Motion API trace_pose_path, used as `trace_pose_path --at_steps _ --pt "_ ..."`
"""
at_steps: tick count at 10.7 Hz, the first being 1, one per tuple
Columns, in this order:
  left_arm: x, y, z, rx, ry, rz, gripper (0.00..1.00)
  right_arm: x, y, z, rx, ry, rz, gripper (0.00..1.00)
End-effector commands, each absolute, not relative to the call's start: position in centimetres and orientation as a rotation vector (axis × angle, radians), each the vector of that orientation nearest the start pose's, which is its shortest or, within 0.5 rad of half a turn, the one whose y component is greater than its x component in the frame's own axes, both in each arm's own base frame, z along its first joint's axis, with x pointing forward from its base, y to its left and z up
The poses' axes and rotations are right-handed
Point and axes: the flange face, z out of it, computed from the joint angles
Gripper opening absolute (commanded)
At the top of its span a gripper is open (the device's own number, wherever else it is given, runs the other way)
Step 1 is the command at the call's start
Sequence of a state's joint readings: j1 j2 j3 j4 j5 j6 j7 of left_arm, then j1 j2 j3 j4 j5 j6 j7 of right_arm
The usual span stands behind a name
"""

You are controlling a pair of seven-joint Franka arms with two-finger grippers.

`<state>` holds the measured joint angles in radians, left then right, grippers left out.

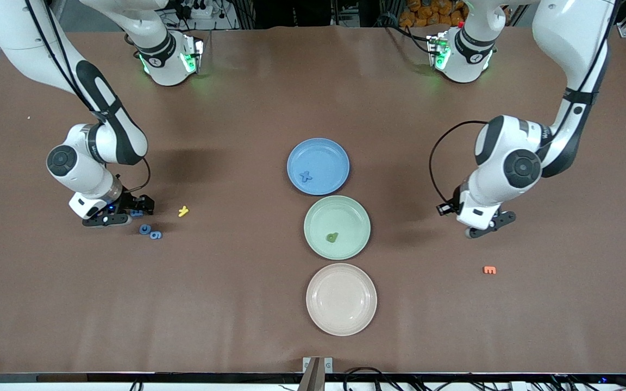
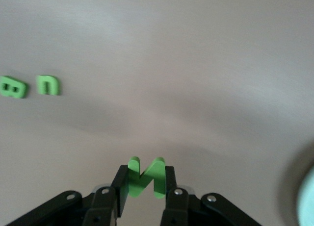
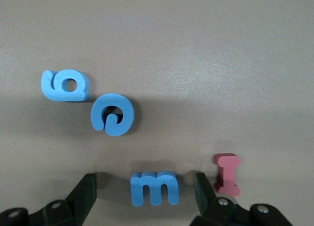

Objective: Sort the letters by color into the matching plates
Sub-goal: 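Carry the N to the green plate while the right gripper lowers onto m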

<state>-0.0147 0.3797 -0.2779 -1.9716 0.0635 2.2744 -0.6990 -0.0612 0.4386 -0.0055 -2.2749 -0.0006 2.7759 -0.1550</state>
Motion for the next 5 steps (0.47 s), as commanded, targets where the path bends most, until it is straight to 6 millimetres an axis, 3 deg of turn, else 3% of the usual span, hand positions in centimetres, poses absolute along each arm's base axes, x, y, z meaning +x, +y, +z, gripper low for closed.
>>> trace_pose_path --at_steps 1,3,5 --pt "58.2 -22.7 29.4 -3.144 -0.459 0.096 0.0 53.2 -3.2 17.0 -3.132 -0.159 -0.115 0.83" --pt "58.8 -25.1 30.1 -3.17 -0.416 0.064 0.0 53.2 -3.2 16.9 -3.132 -0.162 -0.112 0.73" --pt "58.4 -29.8 30.3 -3.185 -0.443 0.051 0.0 53.1 -3.3 16.8 -3.133 -0.159 -0.11 0.68"
